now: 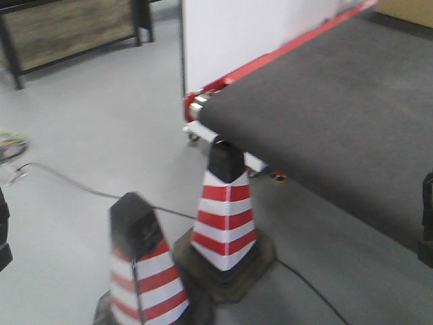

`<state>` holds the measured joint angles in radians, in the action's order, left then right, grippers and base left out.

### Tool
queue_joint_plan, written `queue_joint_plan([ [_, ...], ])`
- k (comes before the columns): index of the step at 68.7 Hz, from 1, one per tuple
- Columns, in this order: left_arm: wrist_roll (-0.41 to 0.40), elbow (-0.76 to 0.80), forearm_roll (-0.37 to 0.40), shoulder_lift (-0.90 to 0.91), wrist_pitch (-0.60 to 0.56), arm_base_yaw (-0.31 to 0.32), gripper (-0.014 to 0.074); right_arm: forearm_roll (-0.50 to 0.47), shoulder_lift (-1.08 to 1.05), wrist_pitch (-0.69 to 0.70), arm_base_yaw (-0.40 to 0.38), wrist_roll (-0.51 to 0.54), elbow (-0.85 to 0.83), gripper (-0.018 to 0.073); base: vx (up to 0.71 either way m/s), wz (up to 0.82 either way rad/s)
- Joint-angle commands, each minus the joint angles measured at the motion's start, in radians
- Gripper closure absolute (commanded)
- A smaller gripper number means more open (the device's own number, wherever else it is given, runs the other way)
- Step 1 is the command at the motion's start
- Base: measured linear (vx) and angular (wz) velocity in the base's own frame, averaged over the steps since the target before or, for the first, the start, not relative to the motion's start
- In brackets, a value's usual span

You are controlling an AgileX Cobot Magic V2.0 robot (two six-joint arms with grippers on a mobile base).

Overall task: Move and align brake pads A on conveyor
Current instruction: 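Position both held brake pads above the dark conveyor belt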

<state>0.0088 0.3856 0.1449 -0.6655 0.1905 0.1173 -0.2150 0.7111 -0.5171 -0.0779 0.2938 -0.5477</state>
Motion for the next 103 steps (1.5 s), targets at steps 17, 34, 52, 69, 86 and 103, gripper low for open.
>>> queue_joint_plan([
  [17,-0.001,0.033,0.011,0.003,-0.091,0.007,0.0493,-0.009,-0.004,0.081,-0.002,0.003,-0.03,0.0565,0.35,-0.69],
  [34,-0.001,0.034,0.011,0.003,-0.091,0.007,0.0493,-0.01,-0.004,0.07,-0.003,0.003,-0.03,0.0565,0.31,-0.66],
  [52,-0.001,0.034,0.011,0.003,-0.091,0.007,0.0493,-0.012,-0.004,0.059,-0.003,0.003,-0.03,0.0565,0.26,-0.56],
  [69,-0.001,0.034,0.011,0.003,-0.091,0.007,0.0493,-0.012,-0.004,0.06,-0.003,0.003,-0.03,0.0565,0.22,-0.5],
  [86,-0.001,0.034,0.011,0.003,-0.091,0.007,0.0493,-0.012,-0.004,0.06,-0.003,0.003,-0.03,0.0565,0.19,-0.48],
  [103,-0.001,0.034,0.011,0.003,-0.091,0.007,0.0493,-0.012,-0.004,0.059,-0.003,0.003,-0.03,0.0565,0.16,-0.4],
])
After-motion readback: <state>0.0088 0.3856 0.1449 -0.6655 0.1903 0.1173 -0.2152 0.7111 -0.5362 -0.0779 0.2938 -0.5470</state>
